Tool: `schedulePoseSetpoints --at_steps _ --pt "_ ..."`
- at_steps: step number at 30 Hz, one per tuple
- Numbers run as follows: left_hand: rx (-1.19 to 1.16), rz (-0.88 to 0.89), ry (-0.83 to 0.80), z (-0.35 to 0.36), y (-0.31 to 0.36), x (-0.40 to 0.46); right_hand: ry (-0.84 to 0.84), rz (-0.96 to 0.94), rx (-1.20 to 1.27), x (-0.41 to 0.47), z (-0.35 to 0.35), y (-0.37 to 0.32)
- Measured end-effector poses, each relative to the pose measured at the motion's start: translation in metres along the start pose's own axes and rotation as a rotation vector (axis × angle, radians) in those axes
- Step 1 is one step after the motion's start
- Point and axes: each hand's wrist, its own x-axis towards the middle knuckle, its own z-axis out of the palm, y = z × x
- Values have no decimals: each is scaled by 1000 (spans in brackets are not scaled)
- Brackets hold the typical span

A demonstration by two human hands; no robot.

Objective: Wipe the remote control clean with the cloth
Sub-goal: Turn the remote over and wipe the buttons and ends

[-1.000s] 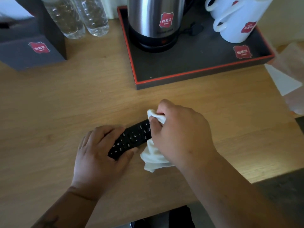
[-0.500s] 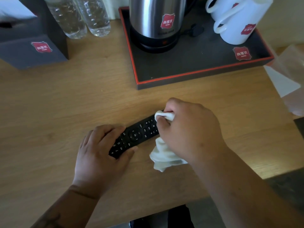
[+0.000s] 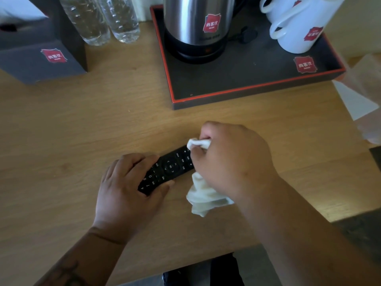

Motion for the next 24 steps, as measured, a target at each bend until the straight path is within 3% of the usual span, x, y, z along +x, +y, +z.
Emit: schedulePoseSetpoints --at_steps 6,11,21,24 --pt "-10 5 -5 -1 1 0 -116 14 -44 -21 8 15" --pt "-9 18 14 0 0 -1 -21 -69 26 -13 10 -1" --pt "-36 3 -18 -2 3 0 -9 -15 -59 -8 9 14" --pt "-34 8 -7 -3 2 0 59 -107 -75 -10 5 18"
